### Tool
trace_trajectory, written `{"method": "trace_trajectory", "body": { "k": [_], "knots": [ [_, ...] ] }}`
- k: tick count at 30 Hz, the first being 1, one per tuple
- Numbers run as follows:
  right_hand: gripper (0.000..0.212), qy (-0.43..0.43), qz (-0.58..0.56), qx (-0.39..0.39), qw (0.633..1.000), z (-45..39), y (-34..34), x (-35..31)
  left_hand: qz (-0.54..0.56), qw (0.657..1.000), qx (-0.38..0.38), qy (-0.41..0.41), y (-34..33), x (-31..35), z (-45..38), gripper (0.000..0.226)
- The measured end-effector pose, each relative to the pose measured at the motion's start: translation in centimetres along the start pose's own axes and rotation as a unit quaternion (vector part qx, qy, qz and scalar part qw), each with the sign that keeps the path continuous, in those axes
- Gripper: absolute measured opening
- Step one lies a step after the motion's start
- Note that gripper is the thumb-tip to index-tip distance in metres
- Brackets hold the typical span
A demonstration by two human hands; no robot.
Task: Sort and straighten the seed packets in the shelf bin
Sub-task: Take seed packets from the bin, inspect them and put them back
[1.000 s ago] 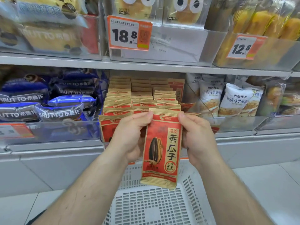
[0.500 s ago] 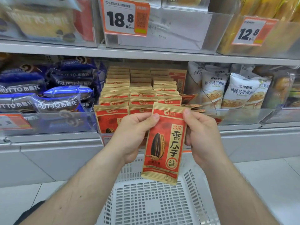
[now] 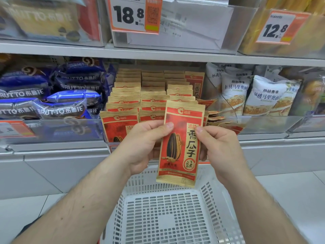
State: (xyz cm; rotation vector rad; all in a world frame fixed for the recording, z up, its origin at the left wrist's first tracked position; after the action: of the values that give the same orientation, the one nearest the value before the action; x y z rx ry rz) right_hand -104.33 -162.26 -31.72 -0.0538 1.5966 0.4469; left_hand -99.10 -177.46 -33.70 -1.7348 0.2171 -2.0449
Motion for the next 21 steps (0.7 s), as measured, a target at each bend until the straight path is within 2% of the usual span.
{"method": "trace_trajectory", "body": {
  "k": [3,5,7,11,17,21],
  "knots": [
    [0.031,0.015,0.006,0.019,1.000,-0.2,0.5,0.2,-0.006,1.000,-0.008,-0.001,0.0,-0.1,0.0,0.026],
    [0.030,0.011,-0.001,0.006,1.000,-0.2,0.4,0.4,-0.004,1.000,0.005,-0.006,0.3,-0.2,-0.2,0.024],
    [0.028,-0.004,-0.001,-0.031,1.000,-0.2,0.1,0.6,0.005,1.000,0.022,-0.011,0.6,-0.2,-0.4,0.019],
    [0.024,-0.031,0.070,-0.131,0.988,0.2,-0.7,1.4,0.024,0.999,0.028,-0.025,0.6,0.1,-0.4,0.022],
    [0.026,-0.034,-0.028,-0.115,0.992,0.3,-0.3,1.1,0.016,0.999,-0.034,-0.023,-0.1,0.3,0.0,0.037],
    [0.034,-0.034,-0.018,-0.180,0.983,0.6,-0.4,1.2,0.018,0.998,-0.036,-0.038,0.3,0.4,-0.1,0.040]
  ]
}}
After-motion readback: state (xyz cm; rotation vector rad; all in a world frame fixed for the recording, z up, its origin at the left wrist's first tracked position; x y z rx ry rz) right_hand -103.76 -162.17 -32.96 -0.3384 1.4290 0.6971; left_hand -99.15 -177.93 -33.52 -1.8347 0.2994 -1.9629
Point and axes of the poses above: each hand's wrist, its own z-axis away from the middle knuckle, its own y-axis out of the back of the hand, x = y × z, the point moved 7 cm from there along -z, towards the middle knuckle, and after that the axes turned 8 degrees about z, right-handed, at the moved point
